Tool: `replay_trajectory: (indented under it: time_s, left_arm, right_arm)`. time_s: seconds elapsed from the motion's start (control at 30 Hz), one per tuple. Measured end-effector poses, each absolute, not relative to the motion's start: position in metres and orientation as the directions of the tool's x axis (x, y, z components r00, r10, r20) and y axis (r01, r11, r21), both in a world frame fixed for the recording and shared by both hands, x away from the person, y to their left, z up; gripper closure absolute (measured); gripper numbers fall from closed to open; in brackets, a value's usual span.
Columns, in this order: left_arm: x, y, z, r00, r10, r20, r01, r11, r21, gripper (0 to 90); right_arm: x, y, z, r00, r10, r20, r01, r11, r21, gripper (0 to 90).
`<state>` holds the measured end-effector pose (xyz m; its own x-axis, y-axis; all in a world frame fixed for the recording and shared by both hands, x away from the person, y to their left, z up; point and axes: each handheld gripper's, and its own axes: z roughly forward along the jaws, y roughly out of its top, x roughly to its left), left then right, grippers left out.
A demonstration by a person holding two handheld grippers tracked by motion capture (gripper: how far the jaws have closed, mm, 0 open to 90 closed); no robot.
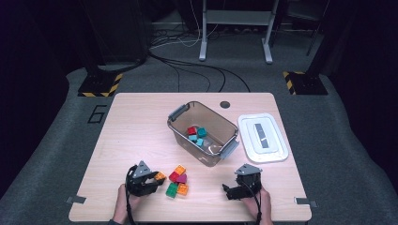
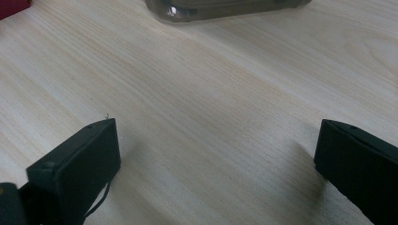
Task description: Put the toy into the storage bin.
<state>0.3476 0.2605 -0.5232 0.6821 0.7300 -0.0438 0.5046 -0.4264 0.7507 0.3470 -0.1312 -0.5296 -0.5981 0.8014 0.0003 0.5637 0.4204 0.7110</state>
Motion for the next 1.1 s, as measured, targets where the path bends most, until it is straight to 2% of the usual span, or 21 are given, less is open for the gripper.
replay_trajectory:
  time_s: [0.47, 1.1]
  left_arm:
    - [0.354, 0.265, -0.509, 0.675, 0.737, -0.046, 0.497, -0.407, 0.767, 58.7]
    - [0.368, 0.259, -0.476, 0.682, 0.732, 0.010, 0.438, -0.419, 0.796, 58.7]
  right_arm:
    - [0.347, -0.131, -0.530, -0.598, 0.801, -0.001, 0.563, 0.422, 0.711, 0.0]
    - [0.347, -0.131, -0.530, -0.598, 0.802, 0.001, 0.564, 0.420, 0.711, 0.0]
